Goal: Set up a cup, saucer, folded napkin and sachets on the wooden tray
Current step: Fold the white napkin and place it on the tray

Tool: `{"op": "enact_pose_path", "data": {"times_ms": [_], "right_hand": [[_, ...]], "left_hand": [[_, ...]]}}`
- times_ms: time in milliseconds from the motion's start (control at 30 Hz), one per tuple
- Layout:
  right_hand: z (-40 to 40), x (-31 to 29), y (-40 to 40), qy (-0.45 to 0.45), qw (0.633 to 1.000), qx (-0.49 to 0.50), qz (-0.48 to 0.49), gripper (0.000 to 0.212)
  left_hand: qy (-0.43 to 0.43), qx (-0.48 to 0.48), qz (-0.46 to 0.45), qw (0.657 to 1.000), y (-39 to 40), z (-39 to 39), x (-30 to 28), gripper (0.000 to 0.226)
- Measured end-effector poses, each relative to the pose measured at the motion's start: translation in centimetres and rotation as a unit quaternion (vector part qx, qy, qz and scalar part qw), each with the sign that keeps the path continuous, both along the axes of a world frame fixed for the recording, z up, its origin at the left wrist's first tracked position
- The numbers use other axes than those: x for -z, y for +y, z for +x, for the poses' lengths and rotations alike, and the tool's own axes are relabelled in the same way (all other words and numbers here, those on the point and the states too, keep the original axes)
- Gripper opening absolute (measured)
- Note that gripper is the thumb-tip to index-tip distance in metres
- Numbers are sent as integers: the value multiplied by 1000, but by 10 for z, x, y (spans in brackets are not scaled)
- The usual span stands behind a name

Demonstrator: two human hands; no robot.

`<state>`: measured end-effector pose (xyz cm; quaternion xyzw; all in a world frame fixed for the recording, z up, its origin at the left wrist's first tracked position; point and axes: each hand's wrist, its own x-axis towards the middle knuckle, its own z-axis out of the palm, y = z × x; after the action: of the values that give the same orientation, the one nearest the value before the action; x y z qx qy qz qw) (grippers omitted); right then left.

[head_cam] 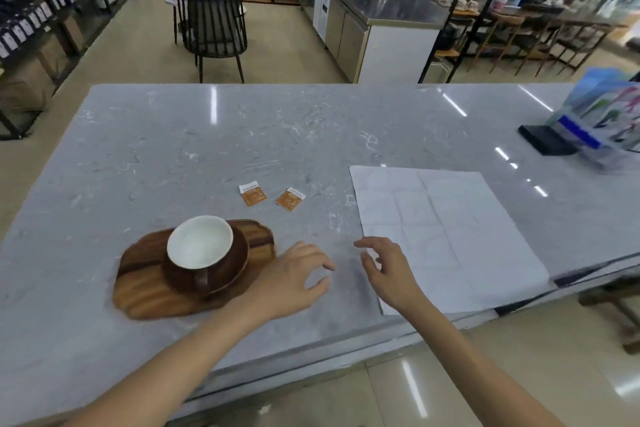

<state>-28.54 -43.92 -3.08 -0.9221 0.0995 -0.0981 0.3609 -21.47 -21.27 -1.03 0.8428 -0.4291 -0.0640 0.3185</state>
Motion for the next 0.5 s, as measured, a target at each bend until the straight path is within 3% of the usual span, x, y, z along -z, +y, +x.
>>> {"op": "enact_pose_path", "data": {"times_ms": [133,267,367,500], "right_hand": [[-47,9,-63,14,998,22,-60,24],[-81,22,-123,67,994,-12,-89,57],[-94,34,-156,128,980,-103,-114,82],[-102,55,-172,53,971,-160,-168,74]], "left_hand": [[33,36,65,997,-79,-36,26,46],[-11,22,154,988,-132,-61,51,72],[-68,-3,184,981,-148,-72,66,63],[-75,-16,101,992,-148,-88,71,34]]}}
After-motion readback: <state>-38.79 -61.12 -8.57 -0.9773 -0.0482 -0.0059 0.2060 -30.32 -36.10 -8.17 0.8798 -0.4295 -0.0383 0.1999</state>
